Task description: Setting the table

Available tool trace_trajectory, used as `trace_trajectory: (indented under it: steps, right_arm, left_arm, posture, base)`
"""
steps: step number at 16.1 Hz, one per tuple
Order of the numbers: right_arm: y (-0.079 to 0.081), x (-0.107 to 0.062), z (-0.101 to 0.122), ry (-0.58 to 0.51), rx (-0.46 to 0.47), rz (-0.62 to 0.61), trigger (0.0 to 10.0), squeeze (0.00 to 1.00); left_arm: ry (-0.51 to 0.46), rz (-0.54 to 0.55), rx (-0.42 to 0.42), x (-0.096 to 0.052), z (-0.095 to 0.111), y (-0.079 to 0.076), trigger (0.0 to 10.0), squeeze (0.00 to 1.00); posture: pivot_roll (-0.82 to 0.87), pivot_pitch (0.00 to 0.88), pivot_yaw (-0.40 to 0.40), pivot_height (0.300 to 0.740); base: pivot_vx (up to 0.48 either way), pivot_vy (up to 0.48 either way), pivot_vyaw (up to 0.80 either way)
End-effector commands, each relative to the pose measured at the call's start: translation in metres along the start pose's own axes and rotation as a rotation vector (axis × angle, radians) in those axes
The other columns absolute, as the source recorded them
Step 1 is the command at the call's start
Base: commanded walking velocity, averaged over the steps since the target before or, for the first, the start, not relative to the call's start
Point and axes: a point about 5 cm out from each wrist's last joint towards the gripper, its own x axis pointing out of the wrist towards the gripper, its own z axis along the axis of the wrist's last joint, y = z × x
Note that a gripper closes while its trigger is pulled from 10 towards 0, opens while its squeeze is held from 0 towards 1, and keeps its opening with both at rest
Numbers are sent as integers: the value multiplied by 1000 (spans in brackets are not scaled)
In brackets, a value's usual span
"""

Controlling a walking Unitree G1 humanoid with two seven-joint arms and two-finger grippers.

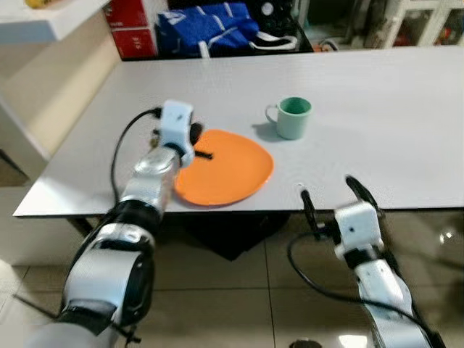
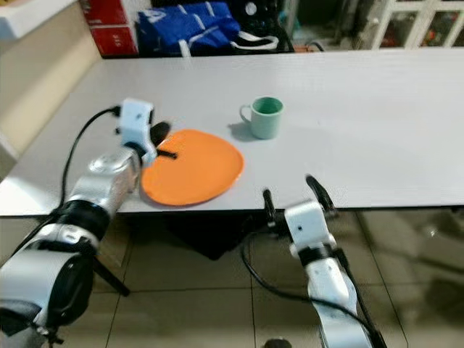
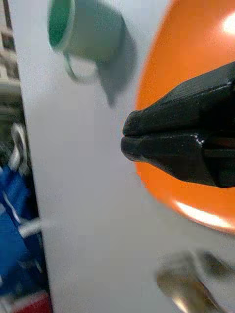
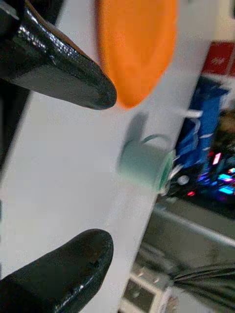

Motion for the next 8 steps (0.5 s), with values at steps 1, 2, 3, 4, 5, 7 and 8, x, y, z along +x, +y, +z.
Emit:
trace_trajectory:
  steps: [1,2,3,4,5,7,8]
  right_arm:
    - [-2,-2,9,-19,-11,-18,10000,0]
    - [-1,-6,11,-15,-11,-20,10000,0]
    - [0,-9,14,-14,-12,-19,10000,0]
    - [-1,-10,15,-12,-13,-20,10000,0]
    - [-3,-14,16,-7,-18,-18,10000,0]
    - [-9,-21,17,10,-35,-19,10000,0]
    - [-9,-23,18,12,-37,-19,10000,0]
  left_arm:
    - [-15,-35,5,3,5,-8,10000,0]
    - [-2,-60,-3,4,2,-15,10000,0]
    - [36,-71,-39,5,-6,-19,10000,0]
    - [60,-61,-45,5,-10,-20,10000,0]
    - [98,-45,-75,5,-18,-19,10000,0]
    - [122,-13,-97,4,-22,-17,10000,0]
    - [129,-10,-104,4,-23,-17,10000,0]
  posture:
    - [-325,51,155,740]
    - [-327,59,155,740]
    - [-339,76,152,740]
    - [-342,82,149,740]
    - [-348,89,148,740]
    - [-364,107,143,740]
    - [-367,109,141,740]
  base:
    - [0,0,0]
    - [0,0,0]
    - [0,0,0]
    - [0,0,0]
    - [0,0,0]
    - [0,0,0]
    - [0,0,0]
